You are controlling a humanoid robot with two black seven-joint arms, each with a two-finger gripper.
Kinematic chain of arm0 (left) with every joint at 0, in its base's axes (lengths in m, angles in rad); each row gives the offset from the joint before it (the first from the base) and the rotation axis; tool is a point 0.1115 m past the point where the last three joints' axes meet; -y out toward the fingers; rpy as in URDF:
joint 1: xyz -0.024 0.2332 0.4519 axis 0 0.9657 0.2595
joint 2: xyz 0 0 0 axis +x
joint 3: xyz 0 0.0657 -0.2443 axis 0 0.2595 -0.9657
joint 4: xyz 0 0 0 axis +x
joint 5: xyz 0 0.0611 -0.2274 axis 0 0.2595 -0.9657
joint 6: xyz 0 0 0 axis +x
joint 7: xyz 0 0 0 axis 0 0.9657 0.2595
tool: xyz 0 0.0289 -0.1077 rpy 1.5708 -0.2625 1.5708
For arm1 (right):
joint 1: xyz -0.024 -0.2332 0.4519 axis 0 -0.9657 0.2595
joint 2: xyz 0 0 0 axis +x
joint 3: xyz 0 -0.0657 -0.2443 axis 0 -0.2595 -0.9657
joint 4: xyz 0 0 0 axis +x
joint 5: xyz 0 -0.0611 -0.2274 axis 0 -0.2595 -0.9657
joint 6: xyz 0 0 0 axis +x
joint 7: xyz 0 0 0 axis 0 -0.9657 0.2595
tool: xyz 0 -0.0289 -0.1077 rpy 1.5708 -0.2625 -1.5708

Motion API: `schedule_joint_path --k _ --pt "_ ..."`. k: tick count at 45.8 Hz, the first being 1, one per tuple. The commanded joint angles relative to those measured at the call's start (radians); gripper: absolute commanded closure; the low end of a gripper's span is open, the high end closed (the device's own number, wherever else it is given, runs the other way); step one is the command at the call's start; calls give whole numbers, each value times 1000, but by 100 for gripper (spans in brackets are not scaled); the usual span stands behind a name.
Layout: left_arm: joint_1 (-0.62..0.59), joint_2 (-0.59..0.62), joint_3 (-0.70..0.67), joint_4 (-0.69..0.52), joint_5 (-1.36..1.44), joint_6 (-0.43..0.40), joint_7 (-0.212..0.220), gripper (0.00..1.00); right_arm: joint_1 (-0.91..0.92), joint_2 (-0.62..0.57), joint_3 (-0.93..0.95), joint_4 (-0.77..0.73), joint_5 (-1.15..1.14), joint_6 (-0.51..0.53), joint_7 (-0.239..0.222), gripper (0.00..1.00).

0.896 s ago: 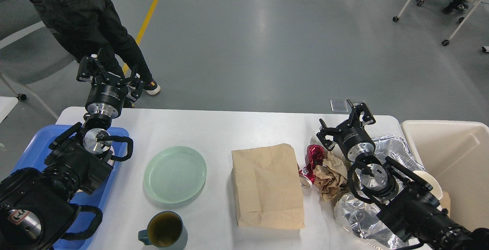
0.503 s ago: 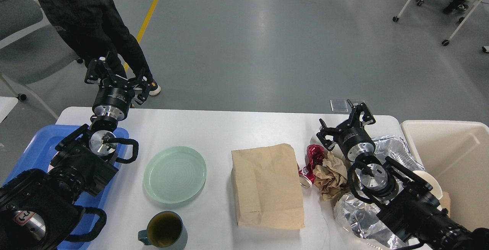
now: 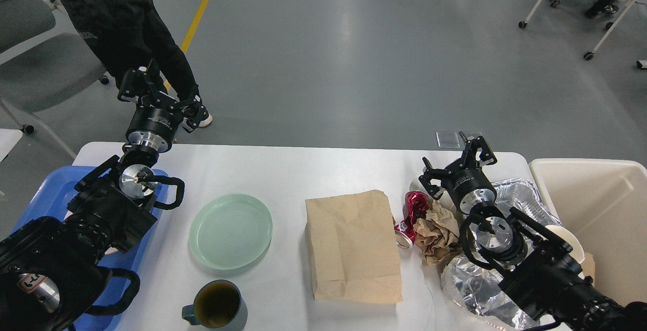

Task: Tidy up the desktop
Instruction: 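Place the pink mug onto the blue tray with the left gripper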

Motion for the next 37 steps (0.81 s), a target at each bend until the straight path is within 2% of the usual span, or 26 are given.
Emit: schedule_joint_path --k 1,5,9,20,27,30,37 --pt "2 26 162 0 1 -6 49 3 0 0 0 0 0 0 0 0" --pt "-1 60 276 0 1 -7 96 3 0 0 0 0 -1 0 0 0" --pt "-15 90 376 0 1 -7 176 3 0 0 0 0 0 0 0 0" --pt "-85 127 649 0 3 -6 490 3 0 0 0 0 0 0 0 0" --pt "-161 132 829 0 4 -6 673 3 0 0 0 0 0 0 0 0" --pt "-176 133 904 0 4 -9 780 3 0 0 -1 0 0 0 0 0" --pt "-225 132 1071 -4 20 -15 1062 3 0 0 0 0 0 0 0 0"
